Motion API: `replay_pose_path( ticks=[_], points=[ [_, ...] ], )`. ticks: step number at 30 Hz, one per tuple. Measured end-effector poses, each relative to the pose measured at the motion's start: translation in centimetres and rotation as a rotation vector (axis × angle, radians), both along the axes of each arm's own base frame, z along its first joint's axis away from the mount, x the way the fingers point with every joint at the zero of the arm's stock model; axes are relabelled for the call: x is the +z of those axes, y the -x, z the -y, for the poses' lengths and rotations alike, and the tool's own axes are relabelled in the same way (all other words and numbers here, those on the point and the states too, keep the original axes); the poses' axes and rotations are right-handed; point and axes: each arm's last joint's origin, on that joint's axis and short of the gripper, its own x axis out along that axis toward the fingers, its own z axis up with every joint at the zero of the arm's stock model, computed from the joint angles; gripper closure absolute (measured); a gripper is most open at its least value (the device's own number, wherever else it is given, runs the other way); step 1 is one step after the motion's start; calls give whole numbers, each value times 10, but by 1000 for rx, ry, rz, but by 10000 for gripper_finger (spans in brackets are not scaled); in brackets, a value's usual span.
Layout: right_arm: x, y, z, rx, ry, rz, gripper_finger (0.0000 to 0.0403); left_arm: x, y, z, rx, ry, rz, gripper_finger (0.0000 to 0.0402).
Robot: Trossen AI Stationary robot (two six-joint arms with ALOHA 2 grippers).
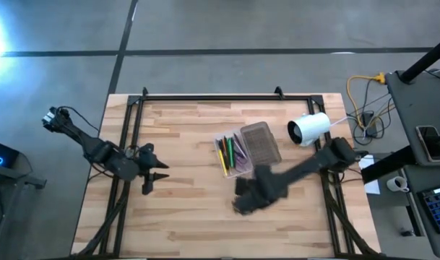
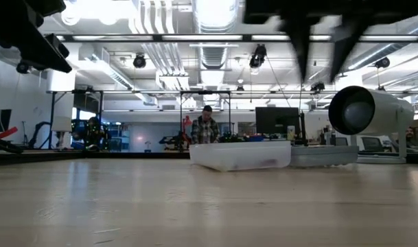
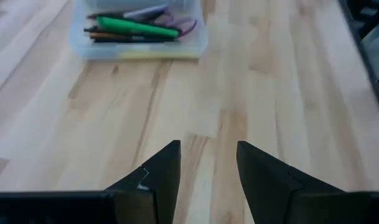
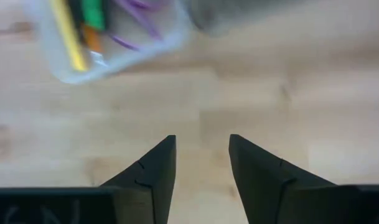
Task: Pick & place school supplies into a supply box
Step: Close the supply box
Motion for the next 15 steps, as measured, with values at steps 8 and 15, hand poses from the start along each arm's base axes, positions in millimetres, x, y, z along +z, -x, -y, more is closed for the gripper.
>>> replay_pose_path(
  ticks=[8, 15],
  points=[
    [-19, 35, -38, -112, -111, -78, 256, 11, -10, 6, 16, 84, 91, 261],
    [-17, 21, -34, 23, -90, 34, 257, 28, -20, 17, -106, 268, 232, 261]
  ],
)
